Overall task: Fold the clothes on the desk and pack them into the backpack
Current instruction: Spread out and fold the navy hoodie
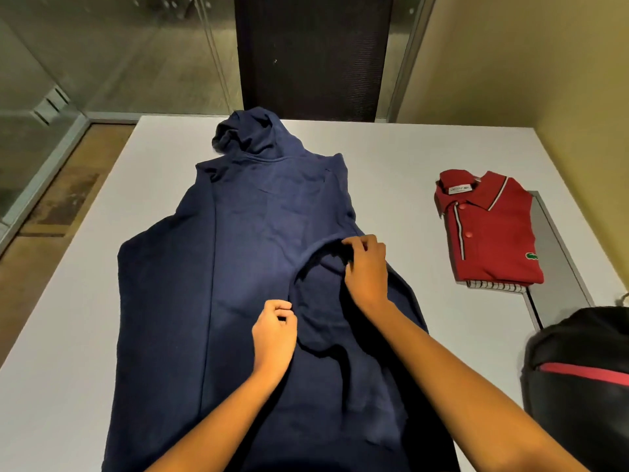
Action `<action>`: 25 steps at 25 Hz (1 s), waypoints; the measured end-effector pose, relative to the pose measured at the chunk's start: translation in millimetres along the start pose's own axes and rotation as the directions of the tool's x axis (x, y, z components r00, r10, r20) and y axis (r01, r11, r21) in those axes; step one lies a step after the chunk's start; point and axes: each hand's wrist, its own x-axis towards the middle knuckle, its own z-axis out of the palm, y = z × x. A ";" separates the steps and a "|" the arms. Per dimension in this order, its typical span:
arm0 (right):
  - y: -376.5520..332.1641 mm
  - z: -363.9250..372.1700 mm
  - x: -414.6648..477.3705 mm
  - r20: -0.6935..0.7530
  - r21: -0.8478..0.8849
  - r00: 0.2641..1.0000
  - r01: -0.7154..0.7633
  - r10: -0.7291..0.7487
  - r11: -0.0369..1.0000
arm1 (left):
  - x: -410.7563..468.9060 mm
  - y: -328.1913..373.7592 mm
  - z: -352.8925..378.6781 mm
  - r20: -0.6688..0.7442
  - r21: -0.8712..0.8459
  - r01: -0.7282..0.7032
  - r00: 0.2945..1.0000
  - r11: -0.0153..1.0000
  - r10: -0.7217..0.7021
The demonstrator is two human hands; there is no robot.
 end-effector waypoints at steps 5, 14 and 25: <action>23.3 -2.4 46.7 -0.115 -0.192 0.982 0.124 -0.148 0.974 | 76.5 41.2 6.1 -0.166 -0.050 -0.118 0.980 0.992 0.108; 113.4 -25.0 91.1 -0.220 0.338 0.905 -0.279 0.363 0.899 | 230.3 135.8 68.7 0.079 0.089 -0.186 0.981 0.978 0.180; 149.4 -19.1 83.9 -0.248 0.107 0.969 0.028 0.000 0.994 | 317.7 221.0 145.4 0.252 0.207 -0.012 0.967 0.978 -0.042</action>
